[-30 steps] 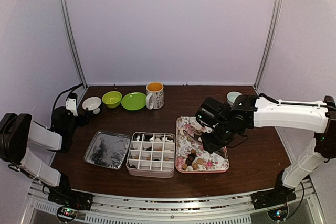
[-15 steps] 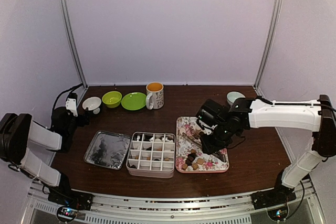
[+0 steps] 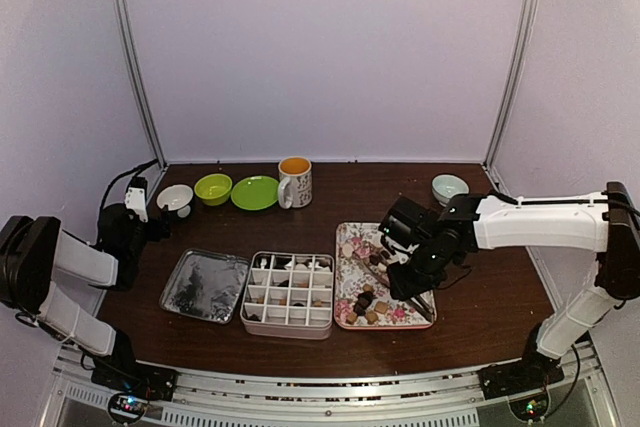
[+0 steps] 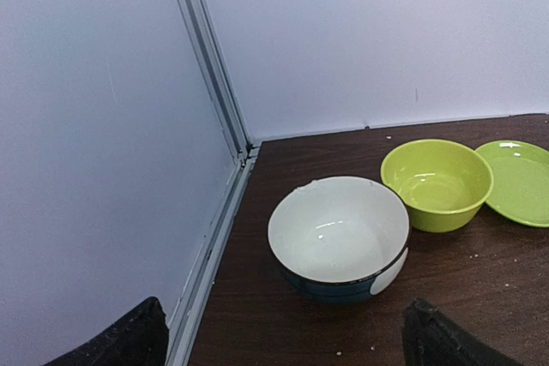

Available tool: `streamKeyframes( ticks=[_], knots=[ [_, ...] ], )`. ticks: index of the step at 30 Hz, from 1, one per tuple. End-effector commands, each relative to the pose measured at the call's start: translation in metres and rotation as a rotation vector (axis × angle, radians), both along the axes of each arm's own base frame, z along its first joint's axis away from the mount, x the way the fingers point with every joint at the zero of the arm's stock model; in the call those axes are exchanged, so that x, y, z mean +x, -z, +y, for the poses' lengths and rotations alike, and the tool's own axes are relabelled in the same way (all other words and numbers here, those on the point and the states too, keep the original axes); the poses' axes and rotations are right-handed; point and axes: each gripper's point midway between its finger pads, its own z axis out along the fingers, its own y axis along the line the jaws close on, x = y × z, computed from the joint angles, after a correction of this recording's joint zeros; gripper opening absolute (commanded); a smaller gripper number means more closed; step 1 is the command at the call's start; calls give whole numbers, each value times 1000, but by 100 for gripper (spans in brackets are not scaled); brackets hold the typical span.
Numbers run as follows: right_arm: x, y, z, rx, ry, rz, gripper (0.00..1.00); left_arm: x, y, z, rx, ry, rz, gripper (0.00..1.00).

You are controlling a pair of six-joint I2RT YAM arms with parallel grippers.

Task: Pack the chocolate
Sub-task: Pick up the fake chocolate from the plate.

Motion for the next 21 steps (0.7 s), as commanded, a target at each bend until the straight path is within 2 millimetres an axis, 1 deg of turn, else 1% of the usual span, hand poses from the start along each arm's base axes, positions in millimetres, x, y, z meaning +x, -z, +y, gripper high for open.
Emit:
streamKeyframes(
  ticks=[1,8,13,18,21],
  knots=[
    [-2,-6,6,70,6,10,38,6,-21,3,-5,-9,-74,98],
    [-8,-3,18,113,-30,54,38,6,-21,3,-5,-10,-74,98],
    [-9,-1,17,96,-31,64,35,6,-21,3,-5,-8,-74,98],
    [-2,4,11,59,-13,52,35,6,-21,3,-5,-9,-74,98],
    [0,7,12,49,-15,58,35,6,-21,3,-5,-10,-74,98]
  ],
)
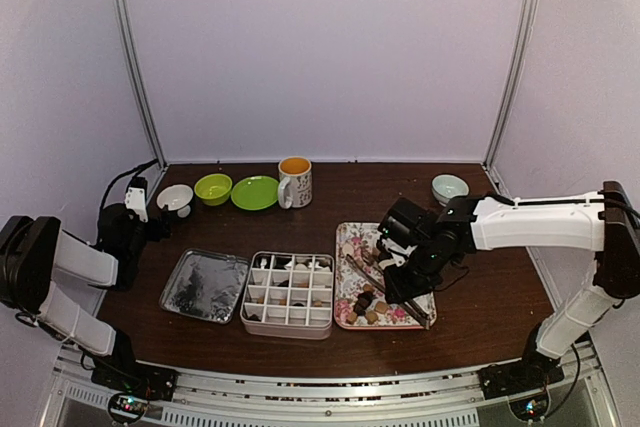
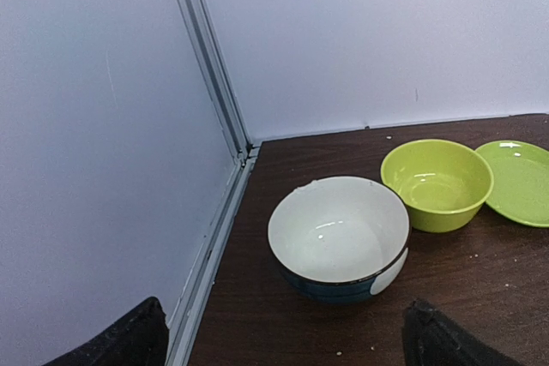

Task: Pack the chocolate
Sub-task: Pick up the fake chocolate from the plate.

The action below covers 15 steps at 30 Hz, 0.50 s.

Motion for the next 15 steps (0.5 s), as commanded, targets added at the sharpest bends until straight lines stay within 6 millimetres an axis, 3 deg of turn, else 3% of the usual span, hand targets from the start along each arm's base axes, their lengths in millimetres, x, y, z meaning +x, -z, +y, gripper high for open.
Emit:
streamKeyframes(
  ticks=[1,11,15],
  knots=[
    [9,2,0,-23,10,-10,35,6,-21,3,-5,-10,-75,98],
    [22,-1,3,-24,7,-14,34,6,-21,3,-5,-10,-75,98],
    [24,-2,3,-31,2,-12,28,6,-21,3,-5,-9,-75,98]
  ],
)
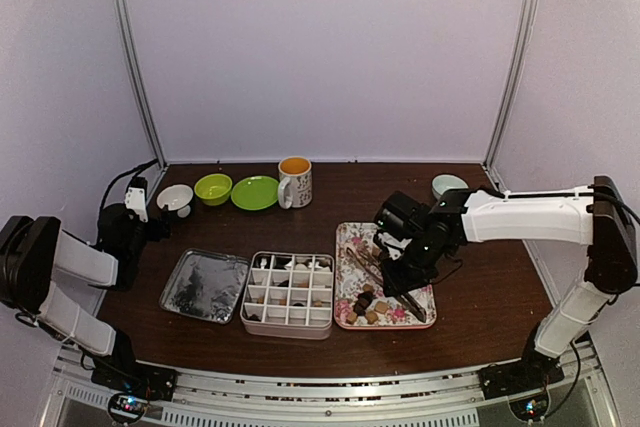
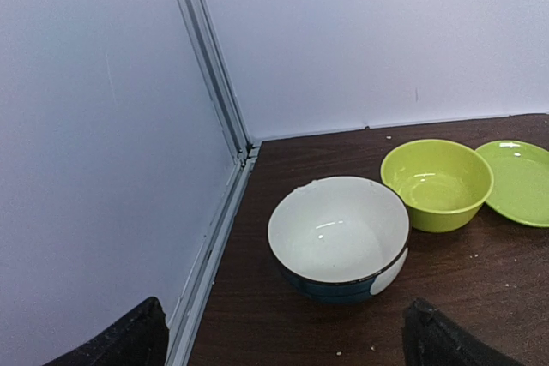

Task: Pack the chocolate
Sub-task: Pick up the fake chocolate from the plate.

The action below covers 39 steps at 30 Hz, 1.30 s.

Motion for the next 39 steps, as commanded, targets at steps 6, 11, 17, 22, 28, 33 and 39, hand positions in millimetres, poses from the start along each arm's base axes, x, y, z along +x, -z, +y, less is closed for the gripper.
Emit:
streamKeyframes(
  ticks=[6,11,17,22,28,33,39],
  knots=[
    [8,-17,-1,0,0,-39,29,6,-21,3,-5,-9,-74,98],
    [4,-23,-9,3,9,-50,38,6,-21,3,-5,-9,-74,98],
    [-4,-12,-16,-15,8,-23,38,6,-21,3,-5,-9,-73,98],
    [-10,-9,-15,1,2,2,35,6,-21,3,-5,-9,-74,98],
    [-13,-10,-18,-5,-4,9,29,6,-21,3,-5,-9,-74,98],
    [-11,-23,-17,13,-1,-11,26,6,-21,3,-5,-10,-75,98],
    [-9,-43,-13,58,-2,-42,26,6,-21,3,-5,-10,-74,98]
  ],
)
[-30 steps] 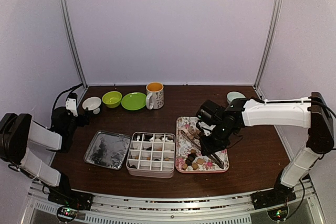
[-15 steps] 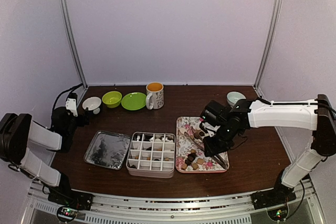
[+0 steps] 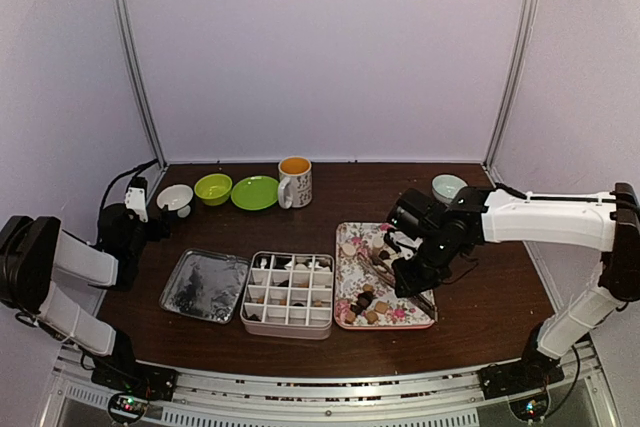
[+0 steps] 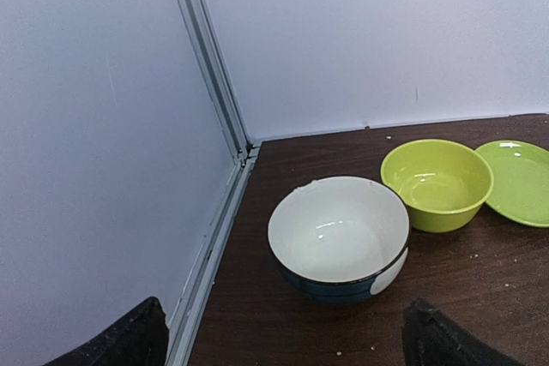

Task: Pack the chocolate
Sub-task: Pick up the fake chocolate from the plate, then place the fake chocolate in the empty pocket of the box.

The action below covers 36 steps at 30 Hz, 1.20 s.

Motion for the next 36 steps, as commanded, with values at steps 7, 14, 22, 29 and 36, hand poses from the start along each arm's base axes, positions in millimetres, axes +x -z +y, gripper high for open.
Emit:
streamKeyframes(
  ticks=[7,14,22,29,36],
  knots=[
    [3,-47,11,116,-46,-61,25,6,-21,3,-5,-10,-74,98],
    [-5,-64,17,172,-84,-55,25,6,-21,3,-5,-9,-74,98],
    [-6,-69,11,160,-85,-66,25,6,-21,3,-5,-9,-74,98],
    [-23,-86,36,307,-191,-42,26,6,-21,3,-5,-9,-75,98],
    [-45,-112,67,477,-287,-43,26,6,-22,3,-5,-9,-75,98]
  ],
)
